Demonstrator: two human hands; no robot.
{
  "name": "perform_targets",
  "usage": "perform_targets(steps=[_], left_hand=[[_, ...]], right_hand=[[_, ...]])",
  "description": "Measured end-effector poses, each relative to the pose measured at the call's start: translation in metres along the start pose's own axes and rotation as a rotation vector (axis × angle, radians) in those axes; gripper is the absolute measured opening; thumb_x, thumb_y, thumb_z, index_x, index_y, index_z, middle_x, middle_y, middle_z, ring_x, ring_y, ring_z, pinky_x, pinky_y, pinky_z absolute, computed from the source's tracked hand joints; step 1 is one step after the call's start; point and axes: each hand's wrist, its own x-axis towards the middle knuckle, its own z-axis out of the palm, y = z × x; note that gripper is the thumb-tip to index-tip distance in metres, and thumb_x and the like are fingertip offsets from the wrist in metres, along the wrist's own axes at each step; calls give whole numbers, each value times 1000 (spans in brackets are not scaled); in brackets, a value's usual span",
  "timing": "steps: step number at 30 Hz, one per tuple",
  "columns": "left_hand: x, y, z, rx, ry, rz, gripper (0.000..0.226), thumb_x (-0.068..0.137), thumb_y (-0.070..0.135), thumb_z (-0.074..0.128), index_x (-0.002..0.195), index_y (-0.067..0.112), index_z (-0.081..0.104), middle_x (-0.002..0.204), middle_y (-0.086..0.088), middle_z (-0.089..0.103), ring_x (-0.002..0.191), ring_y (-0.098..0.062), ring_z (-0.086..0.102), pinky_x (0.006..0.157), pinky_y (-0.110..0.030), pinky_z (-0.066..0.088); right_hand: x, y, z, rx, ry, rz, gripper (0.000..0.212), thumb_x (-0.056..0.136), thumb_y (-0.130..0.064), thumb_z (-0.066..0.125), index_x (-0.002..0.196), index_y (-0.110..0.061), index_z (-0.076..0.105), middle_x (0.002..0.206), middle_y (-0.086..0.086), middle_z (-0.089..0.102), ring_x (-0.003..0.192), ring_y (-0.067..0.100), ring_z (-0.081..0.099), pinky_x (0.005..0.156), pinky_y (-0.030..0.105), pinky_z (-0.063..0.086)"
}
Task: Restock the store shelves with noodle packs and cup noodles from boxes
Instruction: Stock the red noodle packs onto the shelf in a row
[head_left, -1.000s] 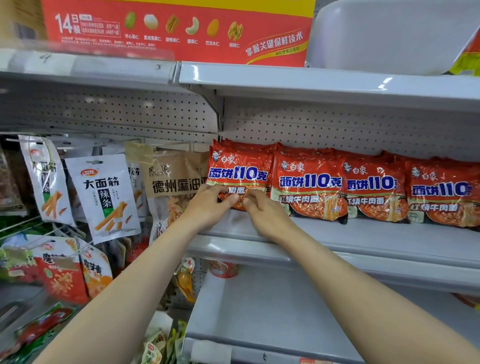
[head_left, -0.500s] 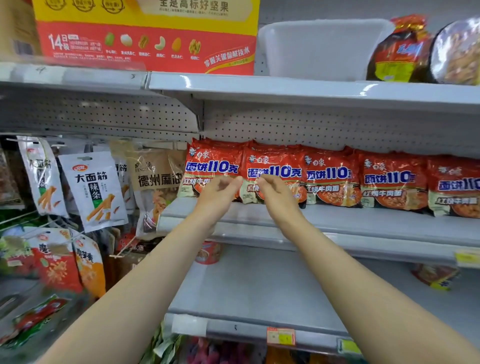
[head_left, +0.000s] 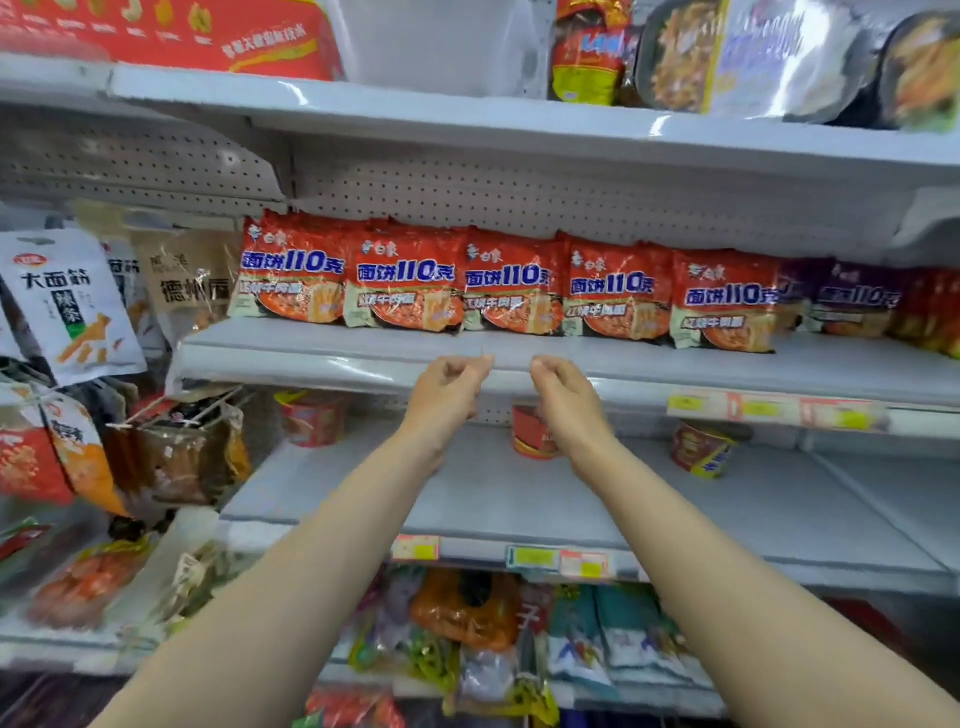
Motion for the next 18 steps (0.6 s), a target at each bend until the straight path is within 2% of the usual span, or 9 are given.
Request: perform_targets(steps=[2, 4, 6, 9, 13, 16, 18], left_hand=[[-23, -15, 29, -7, -20, -48, 22, 96, 38, 66, 97, 17, 62, 91, 1, 62, 90, -16, 61, 88, -38, 54], [-46, -31, 56, -2, -46, -107, 23, 96, 39, 65, 96, 15, 62, 88, 0, 60, 88, -15, 59, 89, -39, 55], [-65, -49, 77, -10, -66, -170, 24, 96, 41, 65, 95, 17, 60, 89, -2, 58, 86, -16, 58, 91, -40, 55], [-93, -81, 108, 20, -83, -258, 27, 96, 43, 63, 100, 16, 61, 96, -5, 62, 91, -17, 61, 90, -38, 55], [-127, -125, 140, 14, -76, -377, 25, 94, 43, 65, 98, 19, 61, 101, -4, 67, 93, -18, 64, 91, -43, 55], [-147, -154, 154, 38, -71, -432, 25, 94, 42, 67, 93, 17, 63, 95, -10, 68, 88, -23, 65, 89, -43, 57], [-160, -177, 163, 64, -92, -468, 24, 95, 42, 66, 87, 19, 62, 91, -6, 66, 82, -18, 63, 80, -39, 57]], right_hand=[[-16, 20, -29, -15, 11, 28, 27, 105, -39, 47, 124, -25, 60, 121, -4, 62, 104, 15, 58, 70, 27, 47], [-32, 42, -56, -10, 24, 65, 27, 104, -36, 49, 123, -22, 61, 120, -2, 63, 106, 17, 59, 82, 32, 52], [-48, 67, -77, -30, 15, 95, 25, 104, -37, 49, 121, -23, 60, 120, -3, 62, 110, 17, 57, 100, 40, 49], [-75, 104, -109, -89, -15, 180, 29, 104, -40, 47, 126, -24, 57, 119, -7, 58, 118, 19, 56, 107, 45, 46], [-108, 150, -140, -151, -52, 315, 37, 104, -41, 46, 134, -21, 56, 125, -4, 58, 117, 18, 55, 102, 38, 46], [-125, 180, -153, -184, -43, 391, 30, 104, -38, 48, 123, -21, 61, 116, -1, 62, 108, 20, 57, 86, 30, 43], [-138, 204, -160, -168, -38, 455, 23, 104, -33, 48, 117, -20, 62, 113, -1, 62, 104, 18, 57, 81, 26, 37]])
